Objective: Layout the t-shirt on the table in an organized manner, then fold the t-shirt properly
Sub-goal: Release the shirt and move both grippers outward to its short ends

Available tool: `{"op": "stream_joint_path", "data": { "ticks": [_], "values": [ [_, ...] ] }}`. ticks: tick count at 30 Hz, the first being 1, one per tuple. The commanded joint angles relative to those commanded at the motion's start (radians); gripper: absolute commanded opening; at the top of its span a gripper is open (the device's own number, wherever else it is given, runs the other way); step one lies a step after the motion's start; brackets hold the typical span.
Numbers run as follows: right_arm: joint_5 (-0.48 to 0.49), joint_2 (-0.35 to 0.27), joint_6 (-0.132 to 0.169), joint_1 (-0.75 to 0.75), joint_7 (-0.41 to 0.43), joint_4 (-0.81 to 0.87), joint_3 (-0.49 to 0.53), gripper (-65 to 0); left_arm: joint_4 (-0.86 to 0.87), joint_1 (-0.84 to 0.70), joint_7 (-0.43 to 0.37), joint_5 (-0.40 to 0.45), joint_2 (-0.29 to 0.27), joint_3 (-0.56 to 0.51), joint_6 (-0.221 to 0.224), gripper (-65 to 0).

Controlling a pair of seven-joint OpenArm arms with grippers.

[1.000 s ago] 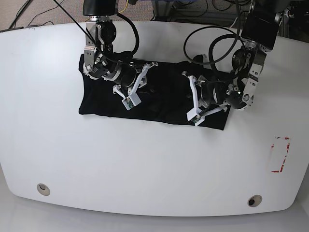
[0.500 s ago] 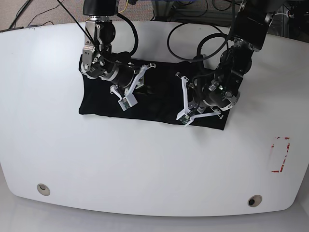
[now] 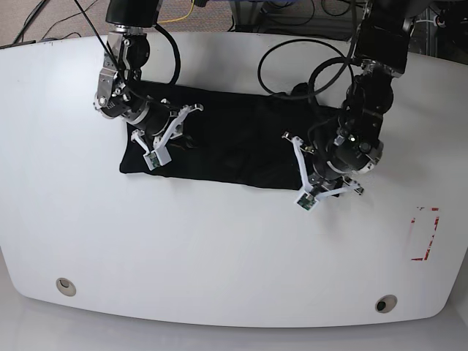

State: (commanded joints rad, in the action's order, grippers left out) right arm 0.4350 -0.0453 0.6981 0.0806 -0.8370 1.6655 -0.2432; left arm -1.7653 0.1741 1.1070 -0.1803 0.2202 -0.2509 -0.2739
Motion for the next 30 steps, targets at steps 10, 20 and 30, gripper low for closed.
{"op": "stream_joint_path", "data": {
  "ticks": [10,20,30],
  "values": [
    [0.0,-0.003,0.0,-0.003,-0.06,0.055,-0.066,-58.8,0.006,0.003,0.028,-0.178,0.015,0.181,-0.003,-65.0],
    [0.0,-0.04,0.0,-0.005,-0.06,0.054,-0.078,-58.7,0.11,0.029,0.054,-0.384,0.063,0.27,-0.003,-65.0],
    [0.0,-0.041,0.0,-0.003,-0.06,0.052,-0.121,-58.7,0.124,0.031,0.049,-0.397,0.075,0.348,0.0,-65.0]
  ]
}}
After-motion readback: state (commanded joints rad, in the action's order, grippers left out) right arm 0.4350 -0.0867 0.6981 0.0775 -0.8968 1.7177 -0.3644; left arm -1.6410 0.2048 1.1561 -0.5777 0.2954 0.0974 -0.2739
